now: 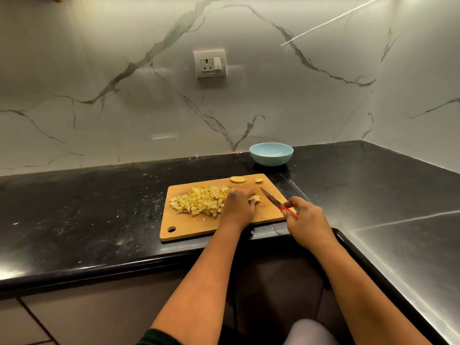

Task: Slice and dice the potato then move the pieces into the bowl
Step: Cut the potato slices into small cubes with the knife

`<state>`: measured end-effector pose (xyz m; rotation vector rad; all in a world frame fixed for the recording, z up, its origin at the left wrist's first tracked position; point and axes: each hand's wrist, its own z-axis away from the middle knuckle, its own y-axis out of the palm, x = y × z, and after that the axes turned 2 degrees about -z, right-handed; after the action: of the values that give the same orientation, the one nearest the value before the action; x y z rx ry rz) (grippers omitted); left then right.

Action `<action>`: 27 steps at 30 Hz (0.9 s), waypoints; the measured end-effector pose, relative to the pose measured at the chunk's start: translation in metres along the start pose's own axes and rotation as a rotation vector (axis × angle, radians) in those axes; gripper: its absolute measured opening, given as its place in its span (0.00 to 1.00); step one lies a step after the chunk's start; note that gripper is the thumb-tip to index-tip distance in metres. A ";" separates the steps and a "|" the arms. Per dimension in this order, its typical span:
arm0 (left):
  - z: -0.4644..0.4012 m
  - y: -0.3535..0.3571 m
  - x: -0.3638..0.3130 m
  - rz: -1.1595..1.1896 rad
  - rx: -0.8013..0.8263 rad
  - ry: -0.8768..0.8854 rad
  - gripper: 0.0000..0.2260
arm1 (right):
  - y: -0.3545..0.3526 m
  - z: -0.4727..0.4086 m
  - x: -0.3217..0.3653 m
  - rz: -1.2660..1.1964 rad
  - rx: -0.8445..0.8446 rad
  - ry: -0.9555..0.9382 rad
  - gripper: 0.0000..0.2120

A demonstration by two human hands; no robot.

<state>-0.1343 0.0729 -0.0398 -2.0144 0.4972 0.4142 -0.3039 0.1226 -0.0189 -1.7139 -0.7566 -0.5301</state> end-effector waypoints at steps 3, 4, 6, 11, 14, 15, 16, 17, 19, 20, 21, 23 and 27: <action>0.002 -0.001 -0.001 0.010 0.009 0.004 0.14 | 0.011 -0.002 0.004 -0.012 0.016 -0.020 0.07; 0.002 -0.001 -0.001 0.017 0.013 0.004 0.14 | 0.014 -0.002 0.006 -0.021 0.021 -0.024 0.08; 0.002 -0.002 -0.002 0.026 -0.002 -0.013 0.16 | 0.017 -0.002 0.008 -0.032 0.007 -0.022 0.08; -0.002 -0.001 -0.001 0.030 -0.001 -0.089 0.21 | 0.019 -0.003 0.006 -0.025 -0.015 -0.006 0.09; -0.004 0.000 0.000 0.016 0.008 -0.080 0.18 | 0.023 -0.003 0.008 -0.013 0.017 -0.014 0.08; -0.004 0.001 0.000 0.014 0.004 -0.072 0.17 | 0.024 -0.002 0.009 -0.021 0.026 -0.015 0.09; -0.004 0.001 0.001 0.009 -0.002 -0.066 0.15 | 0.026 -0.002 0.010 -0.027 0.033 -0.014 0.09; -0.004 0.002 0.001 0.000 -0.007 -0.061 0.14 | 0.027 -0.002 0.011 -0.022 0.035 -0.015 0.08; -0.005 0.003 0.002 -0.012 -0.009 -0.056 0.11 | 0.032 -0.003 0.013 0.015 0.023 -0.011 0.07; -0.005 0.004 0.002 -0.010 -0.004 -0.055 0.10 | 0.034 -0.005 0.015 0.044 0.019 -0.011 0.06; -0.006 0.004 0.003 -0.010 0.004 -0.056 0.10 | 0.038 -0.006 0.017 0.077 0.020 -0.014 0.07; -0.008 0.004 0.003 -0.015 0.019 -0.061 0.09 | 0.042 -0.010 0.023 0.148 0.047 -0.027 0.08; -0.009 0.003 0.003 -0.026 0.042 -0.074 0.08 | 0.041 -0.016 0.035 0.242 0.110 -0.020 0.10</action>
<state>-0.1328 0.0632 -0.0391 -1.9559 0.4295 0.4575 -0.2493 0.1078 -0.0186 -1.6815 -0.5716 -0.3002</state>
